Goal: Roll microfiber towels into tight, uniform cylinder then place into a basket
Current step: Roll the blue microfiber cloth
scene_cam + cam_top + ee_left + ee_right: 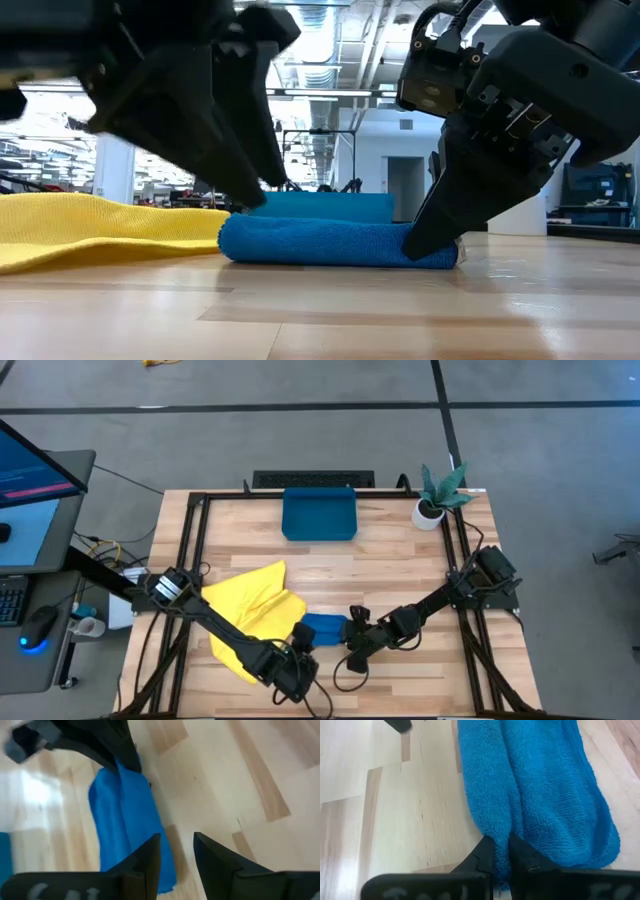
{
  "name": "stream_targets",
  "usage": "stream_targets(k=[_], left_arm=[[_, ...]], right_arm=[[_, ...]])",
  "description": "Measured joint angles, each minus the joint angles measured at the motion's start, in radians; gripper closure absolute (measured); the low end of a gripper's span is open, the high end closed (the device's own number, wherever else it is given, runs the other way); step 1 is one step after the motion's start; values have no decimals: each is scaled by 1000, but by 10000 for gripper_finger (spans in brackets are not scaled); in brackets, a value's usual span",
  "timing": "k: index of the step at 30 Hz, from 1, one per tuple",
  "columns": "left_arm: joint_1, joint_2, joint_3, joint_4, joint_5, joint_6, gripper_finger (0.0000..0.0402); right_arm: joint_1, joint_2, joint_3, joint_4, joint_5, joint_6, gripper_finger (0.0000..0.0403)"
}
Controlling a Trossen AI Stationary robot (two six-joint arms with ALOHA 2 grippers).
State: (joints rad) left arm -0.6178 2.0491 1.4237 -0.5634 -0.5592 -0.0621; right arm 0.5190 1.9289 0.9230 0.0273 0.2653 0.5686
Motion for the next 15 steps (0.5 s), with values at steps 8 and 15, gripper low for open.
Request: stream_targets(k=[8, 15], left_arm=[[30, -1, -21, 21, 5, -2, 240], [45, 23, -21, -10, 57, -62, 218]], right_arm=[[2, 2, -1, 16, -15, 0, 360], [2, 2, -1, 18, -14, 0, 360]])
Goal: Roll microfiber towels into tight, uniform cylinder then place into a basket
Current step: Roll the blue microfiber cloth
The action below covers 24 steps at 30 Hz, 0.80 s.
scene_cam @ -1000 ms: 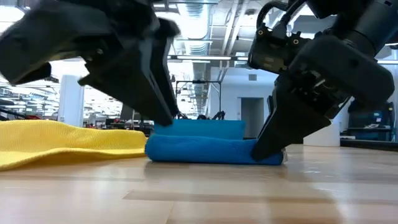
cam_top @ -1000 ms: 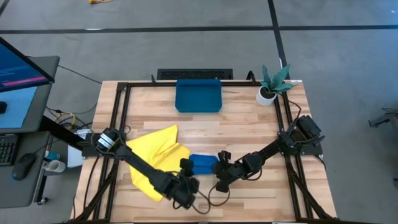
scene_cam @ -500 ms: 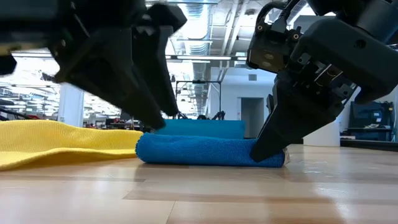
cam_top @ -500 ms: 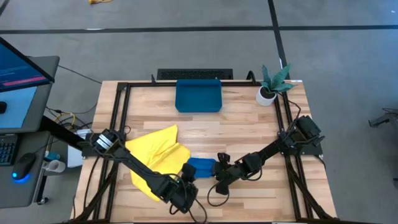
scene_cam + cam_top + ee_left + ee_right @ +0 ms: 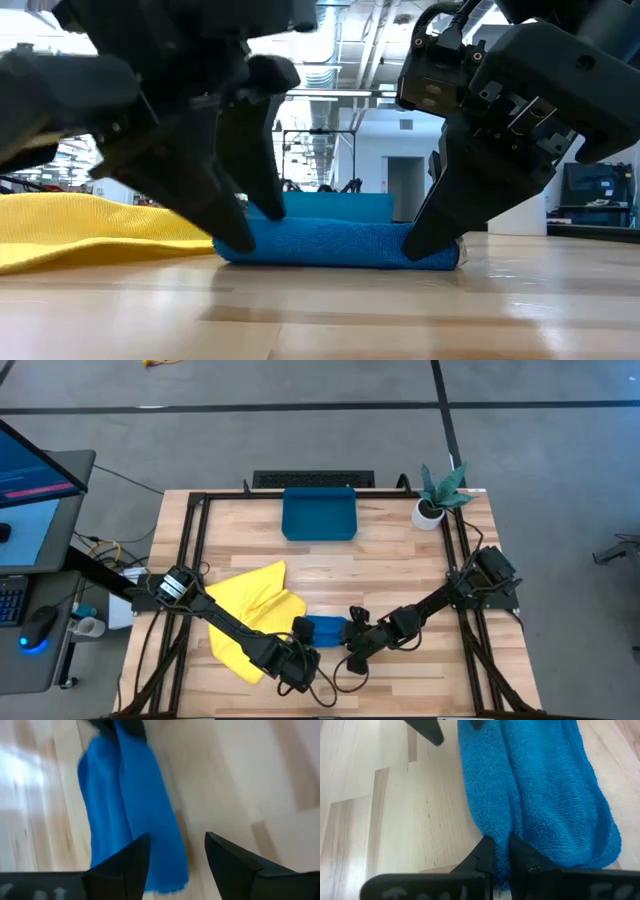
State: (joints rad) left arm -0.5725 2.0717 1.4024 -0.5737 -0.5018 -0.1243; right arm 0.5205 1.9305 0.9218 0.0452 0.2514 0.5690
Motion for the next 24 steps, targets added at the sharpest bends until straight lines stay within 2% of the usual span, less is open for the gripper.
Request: stream_targets(k=[8, 15, 18, 24], left_arm=[[11, 11, 1, -50, -49, -56, 223], [50, 34, 6, -60, 12, -131, 242], [73, 32, 7, -72, 90, -189, 270], [92, 25, 14, -76, 244, -273, 368]], right_arm=[[0, 0, 0, 5, -19, 0, 361], [1, 0, 1, 13, -75, -1, 361], [0, -1, 1, 15, -114, -1, 361], [-2, -1, 2, 37, -249, 0, 361]])
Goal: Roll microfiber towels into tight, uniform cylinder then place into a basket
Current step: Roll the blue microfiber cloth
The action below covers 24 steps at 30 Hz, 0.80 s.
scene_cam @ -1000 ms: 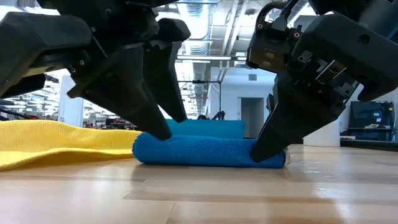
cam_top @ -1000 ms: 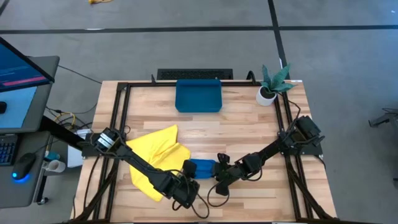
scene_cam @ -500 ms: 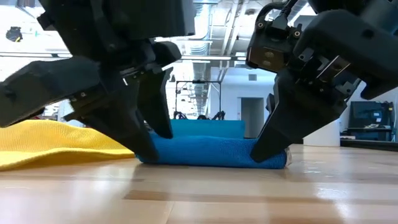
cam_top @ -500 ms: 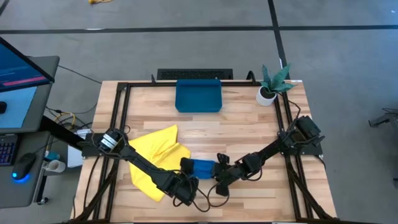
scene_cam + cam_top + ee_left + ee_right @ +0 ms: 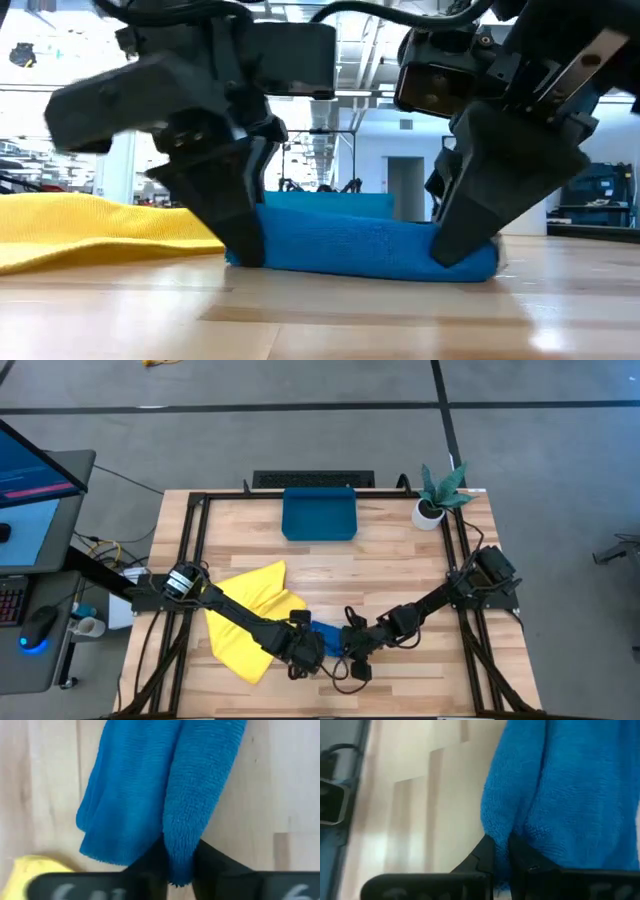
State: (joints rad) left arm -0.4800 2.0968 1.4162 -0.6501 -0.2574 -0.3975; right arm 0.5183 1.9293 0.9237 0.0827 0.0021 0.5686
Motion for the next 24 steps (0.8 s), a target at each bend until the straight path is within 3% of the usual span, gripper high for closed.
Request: stream_targets(k=[3, 9, 15, 20, 24], left_arm=[[0, 2, 15, 15, 73, -23, 390], [1, 8, 41, 78, 295, -105, 365], [5, 10, 38, 109, 524, -248, 368], [2, 11, 37, 103, 527, -241, 376], [-4, 11, 37, 109, 454, -171, 384]], right_arm=[[-2, 3, 0, 25, -94, 32, 361], [-16, 9, -3, 81, -304, 220, 361], [-12, 9, -6, 76, -430, 376, 361], [-14, 10, -6, 78, -441, 487, 361], [-23, 10, -6, 80, -418, 480, 361]])
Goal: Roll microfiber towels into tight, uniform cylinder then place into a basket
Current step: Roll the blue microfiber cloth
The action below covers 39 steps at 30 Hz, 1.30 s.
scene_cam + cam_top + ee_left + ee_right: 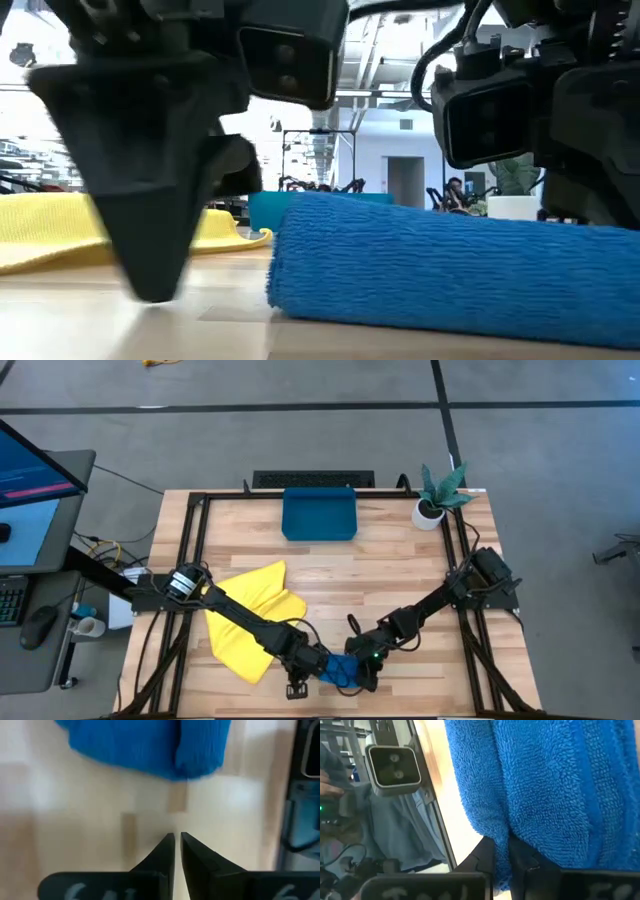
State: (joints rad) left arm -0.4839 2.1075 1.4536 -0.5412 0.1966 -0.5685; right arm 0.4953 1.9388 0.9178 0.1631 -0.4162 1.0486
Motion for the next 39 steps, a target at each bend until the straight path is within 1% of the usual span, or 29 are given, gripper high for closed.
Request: stream_targets(k=[5, 9, 12, 14, 16, 20, 25, 27, 31, 34, 39], left_arm=[[-47, -30, 0, -3, -142, 61, 399], [-101, -75, 2, 4, -275, 71, 400], [-141, -88, 3, 57, -380, 152, 401], [-156, -83, 3, 113, -416, 234, 401], [-156, -63, 5, 175, -415, 300, 401], [-116, -26, 3, 182, -415, 363, 401], [-75, -24, 3, 215, -416, 424, 401], [-66, -24, 3, 230, -402, 430, 401], [-42, -5, 4, 224, -313, 420, 401], [-41, 20, 3, 223, -310, 418, 401], [-40, 21, -3, 224, -321, 422, 401]], right_arm=[[-18, 0, 1, 3, 19, -14, 361], [-29, -1, 1, 2, 22, -31, 361], [-38, -1, 2, 2, 22, -36, 361], [-42, -1, 2, 2, 22, -36, 361], [-45, -1, 2, 2, 22, -36, 361], [-45, -1, 3, 0, 22, -36, 361], [-45, -1, 3, 0, 23, -39, 361], [-45, -2, 3, 0, 22, -51, 361], [-44, -2, 3, -1, 22, -55, 361], [-44, -2, 3, -1, 21, -55, 361], [-41, -2, 3, -1, 22, -55, 361]])
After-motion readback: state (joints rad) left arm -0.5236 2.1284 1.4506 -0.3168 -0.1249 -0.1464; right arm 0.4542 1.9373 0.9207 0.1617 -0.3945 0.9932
